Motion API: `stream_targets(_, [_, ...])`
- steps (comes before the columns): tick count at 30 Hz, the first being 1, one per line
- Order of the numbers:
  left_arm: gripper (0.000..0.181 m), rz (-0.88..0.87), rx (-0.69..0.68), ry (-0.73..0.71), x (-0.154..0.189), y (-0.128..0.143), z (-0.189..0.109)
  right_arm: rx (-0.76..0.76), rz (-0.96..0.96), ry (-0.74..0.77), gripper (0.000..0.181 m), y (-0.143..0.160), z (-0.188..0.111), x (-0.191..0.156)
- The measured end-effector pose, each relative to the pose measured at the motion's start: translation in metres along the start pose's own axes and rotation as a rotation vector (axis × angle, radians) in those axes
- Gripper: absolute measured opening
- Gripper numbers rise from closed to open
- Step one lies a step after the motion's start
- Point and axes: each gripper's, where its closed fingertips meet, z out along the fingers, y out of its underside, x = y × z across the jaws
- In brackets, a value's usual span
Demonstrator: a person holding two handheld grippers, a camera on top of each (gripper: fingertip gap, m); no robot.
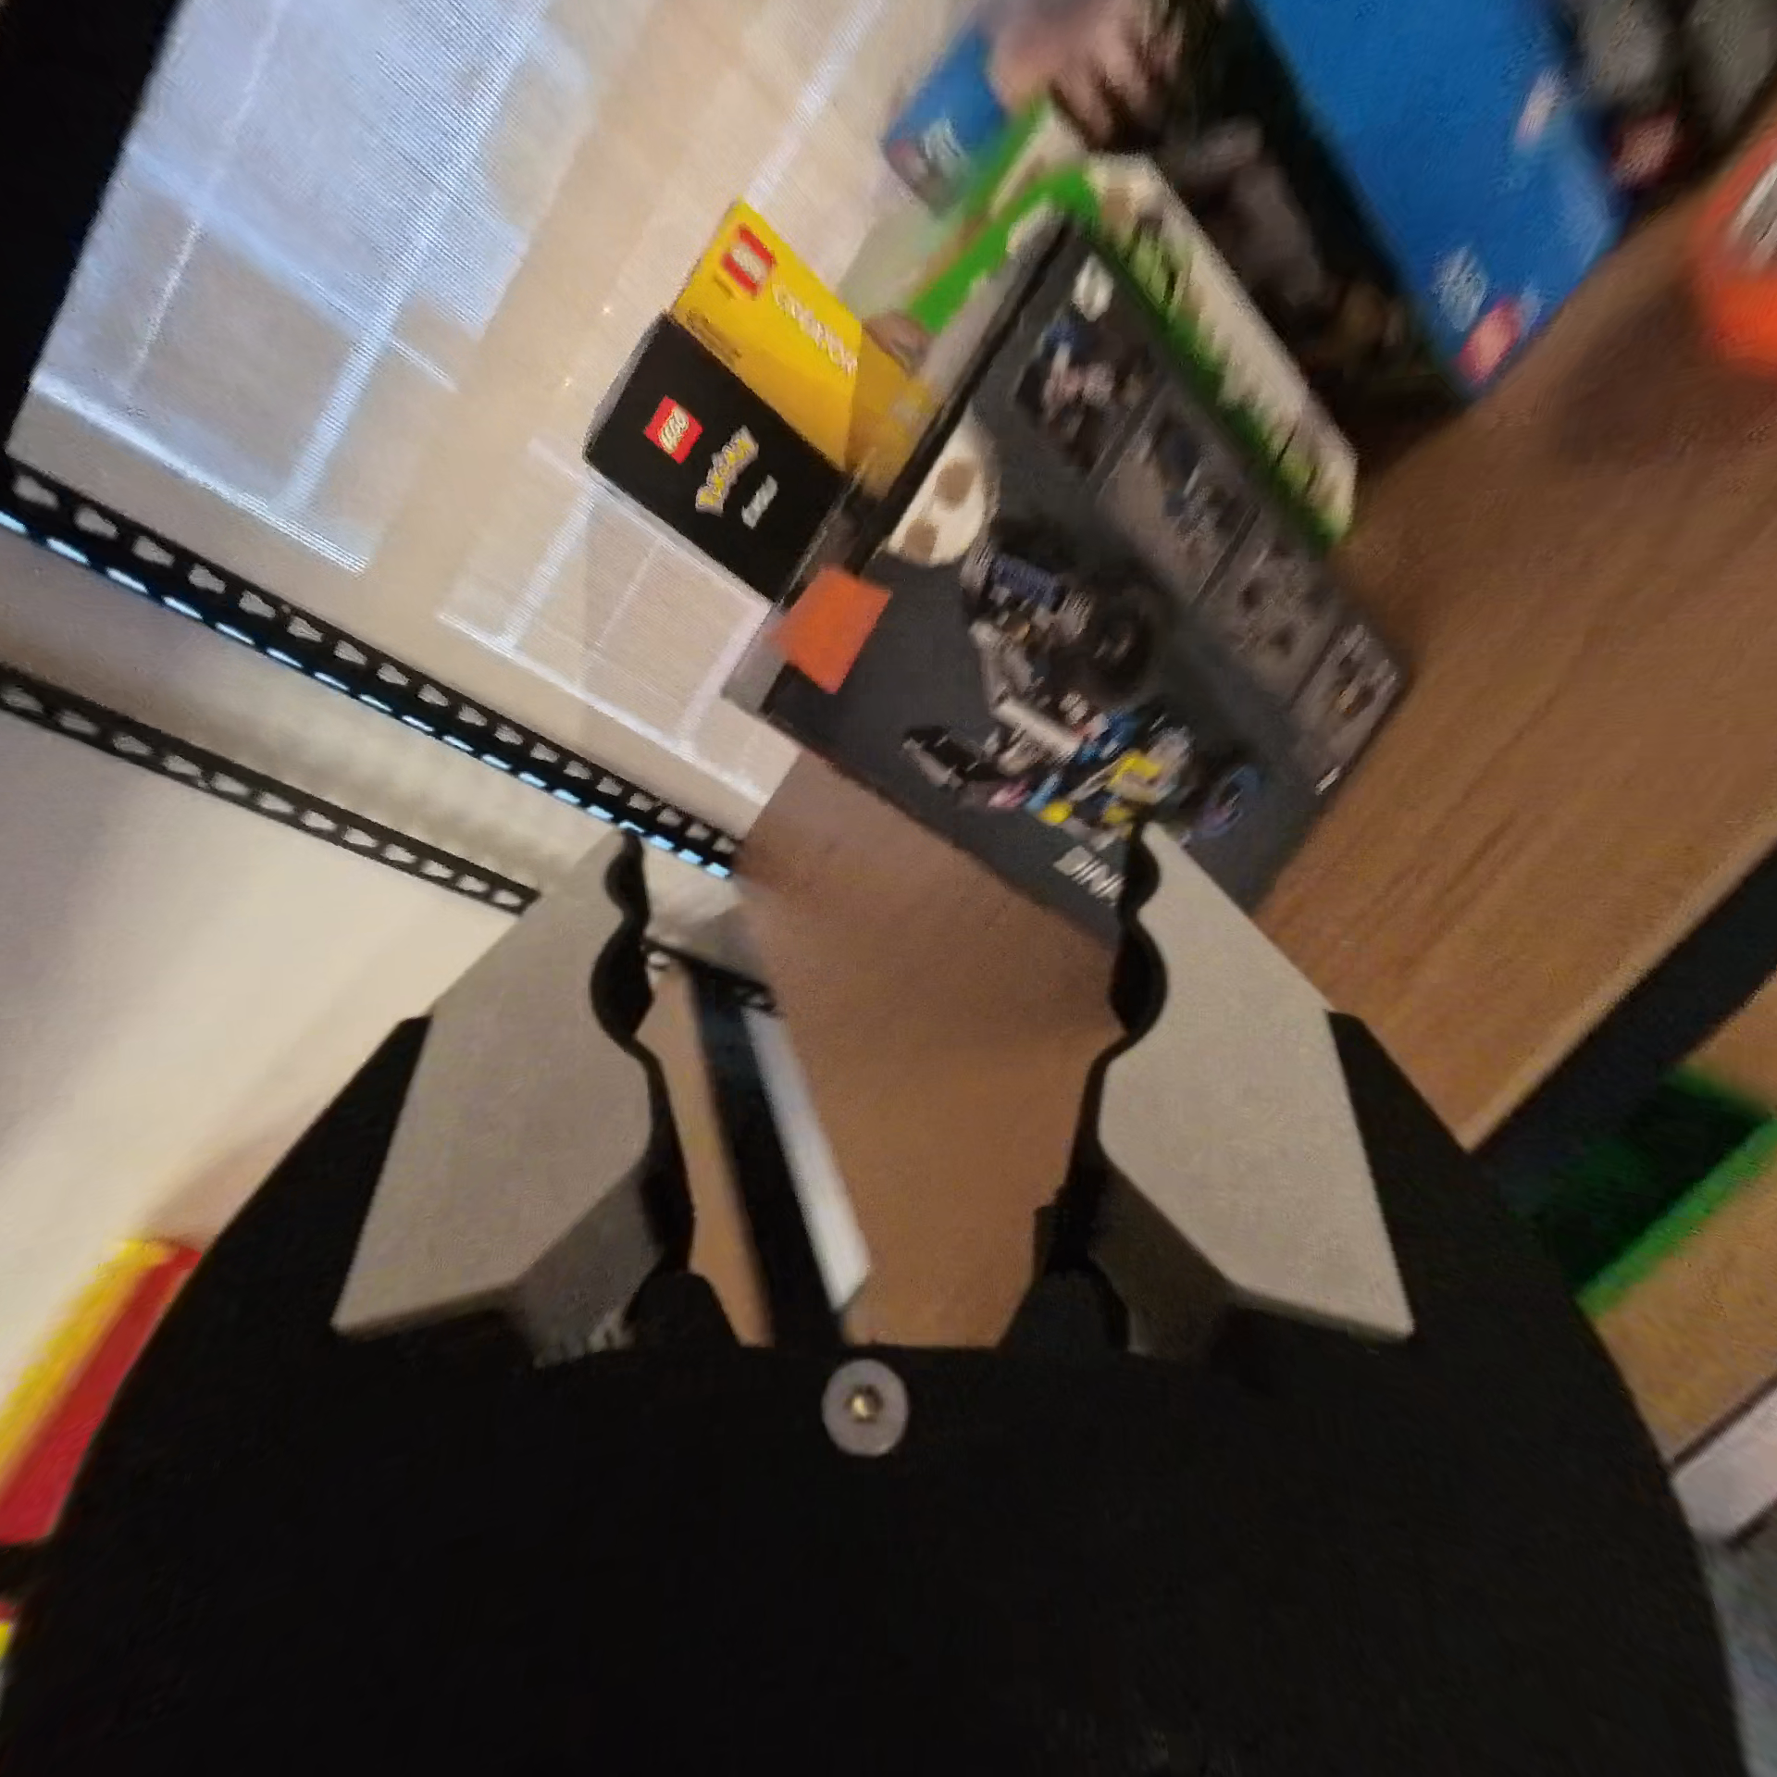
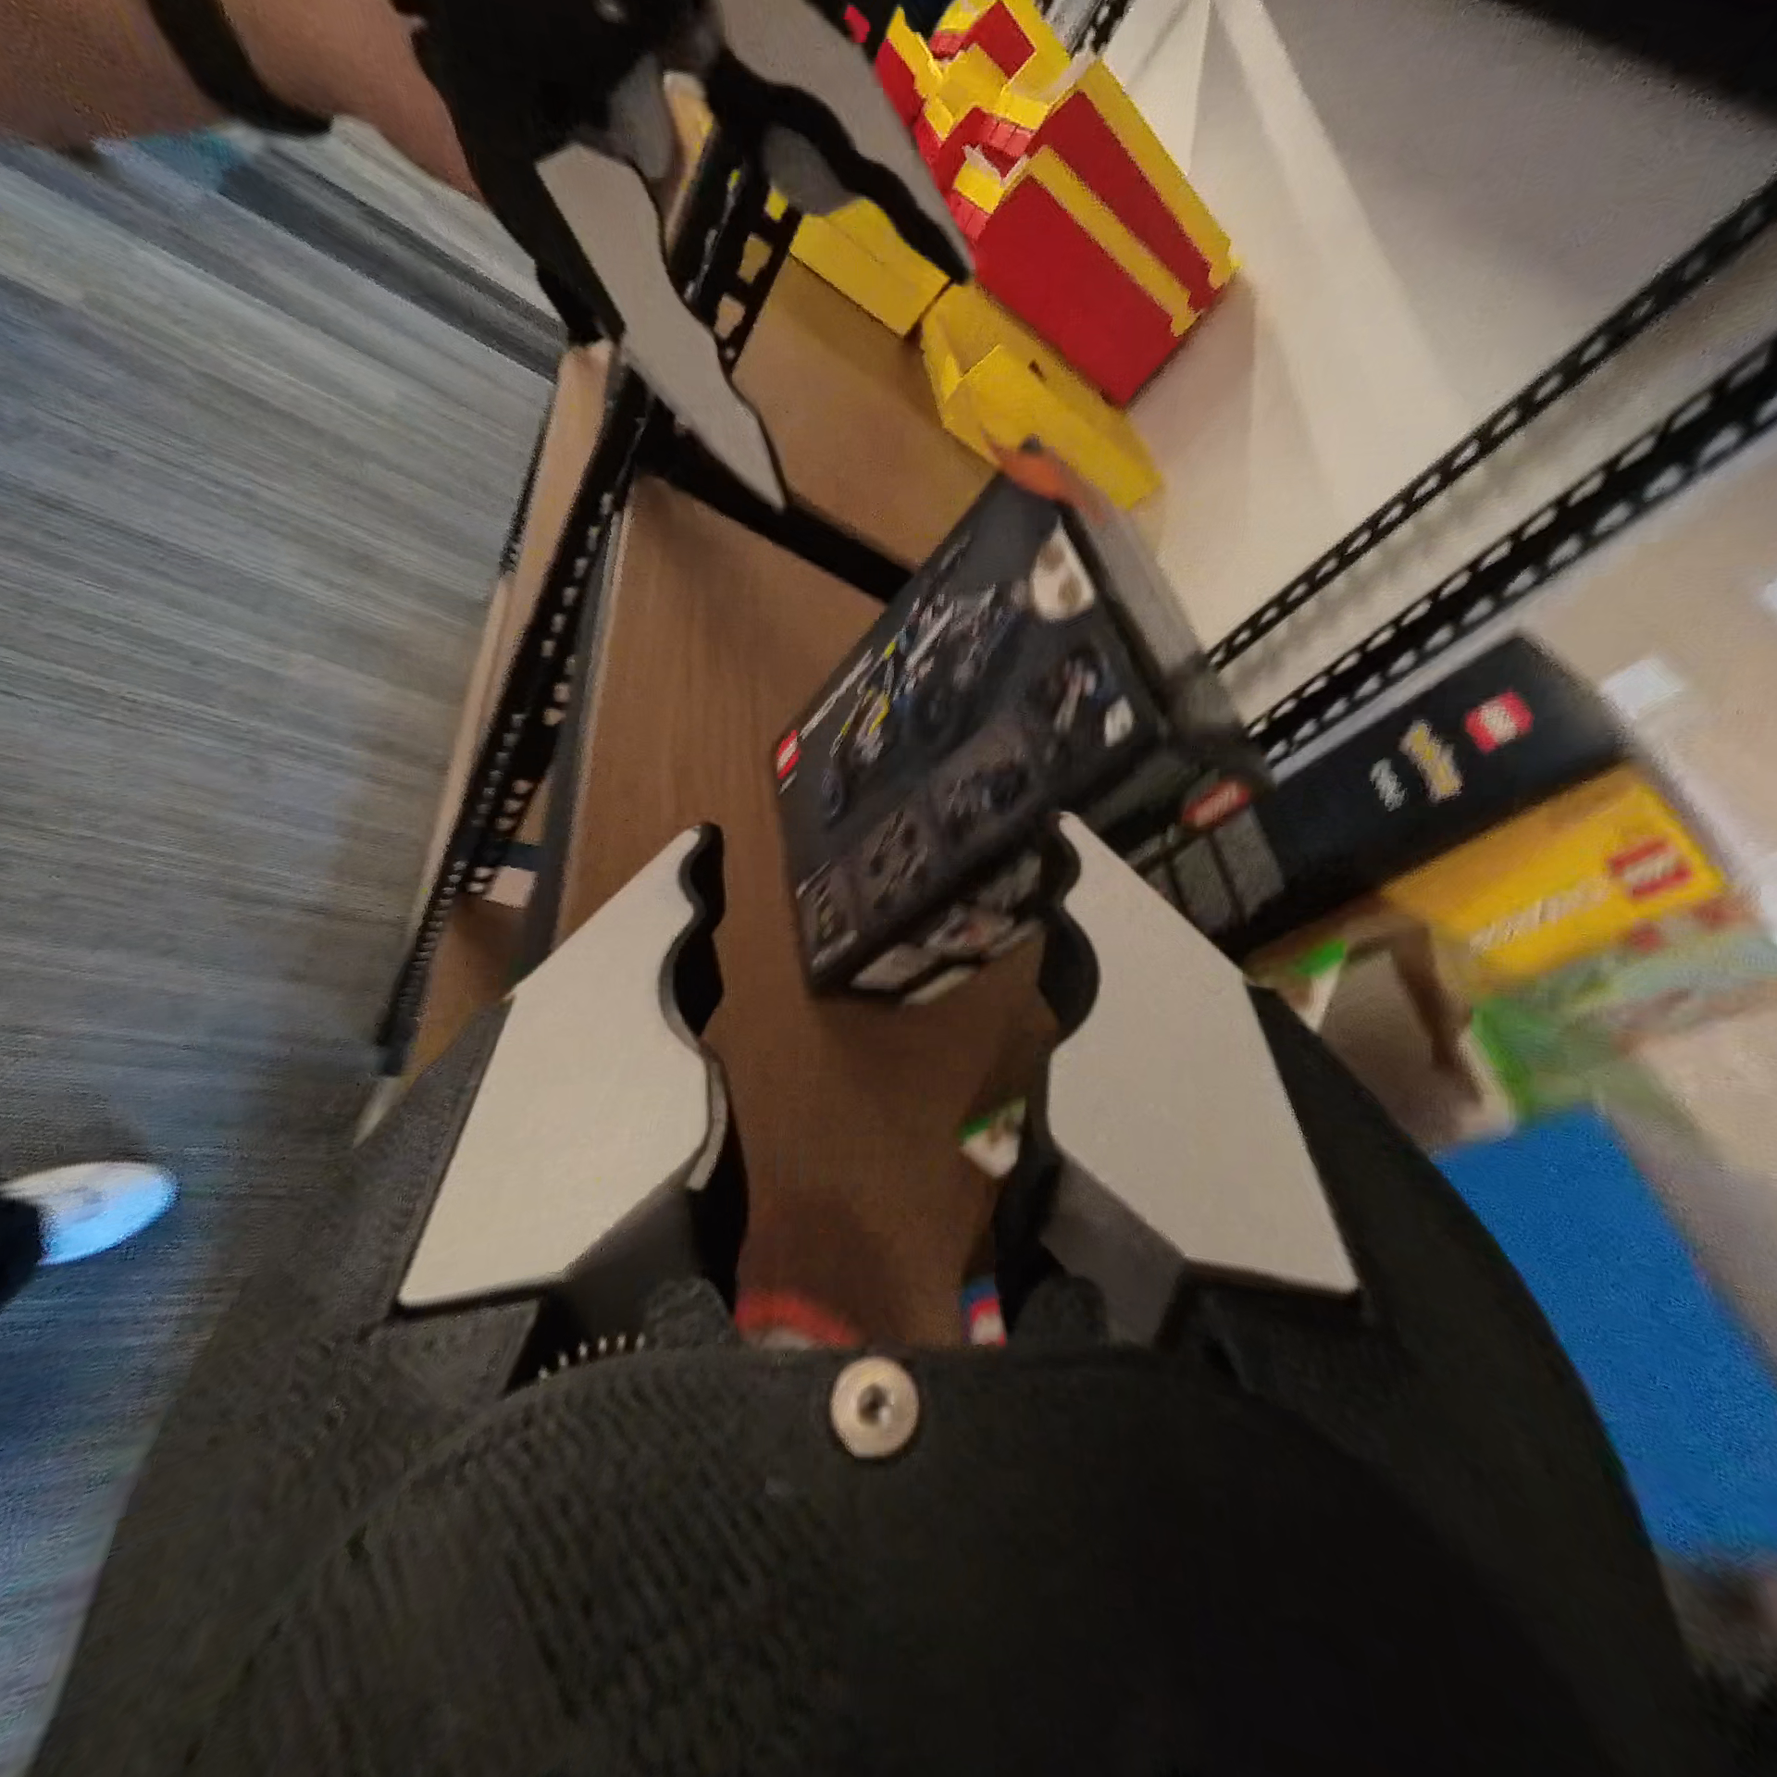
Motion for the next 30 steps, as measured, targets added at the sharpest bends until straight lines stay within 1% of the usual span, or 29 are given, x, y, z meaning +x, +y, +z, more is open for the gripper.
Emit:
stream_targets(2, [0.103,0.128,-0.067,0.046,-0.01,0.011,0.017,-0.029,-0.111,0.039,0.075,-0.015,0.041,0.005])
stream_targets(5, [0.098,0.258,0.022,0.13,-0.01,0.003,0.034,-0.062,-0.27,0.114,0.082,-0.031,0.093,0.017])
stream_targets(7, [0.097,0.331,0.064,0.163,-0.008,0.001,0.042,-0.097,-0.321,0.144,0.086,-0.036,0.118,0.025])
stream_targets(10, [0.089,0.342,0.148,0.232,0.002,-0.004,0.047,-0.174,-0.343,0.155,0.087,-0.031,0.14,0.03])
stream_targets(12, [0.088,0.338,0.179,0.252,0.006,-0.004,0.051,-0.202,-0.355,0.164,0.087,-0.029,0.148,0.031])
stream_targets(15, [0.086,0.35,0.194,0.24,0.008,-0.001,0.057,-0.257,-0.376,0.194,0.087,-0.023,0.154,0.036])
stream_targets(17, [0.086,0.323,0.216,0.242,0.009,-0.002,0.057,-0.315,-0.42,0.267,0.088,-0.019,0.152,0.048])
stream_targets(19, [0.085,0.28,0.235,0.258,0.009,-0.005,0.056,-0.321,-0.44,0.254,0.086,-0.018,0.153,0.046])
stream_targets(21, [0.082,0.266,0.243,0.266,0.009,-0.006,0.056,-0.326,-0.428,0.22,0.08,-0.015,0.154,0.038])
stream_targets(26, [0.081,0.244,0.251,0.267,0.012,-0.005,0.057,-0.39,-0.513,0.257,0.083,-0.007,0.155,0.037])
stream_targets(30, [0.066,0.205,0.303,0.24,0.009,-0.014,0.047,-0.375,-0.498,0.272,0.085,-0.007,0.156,0.036])
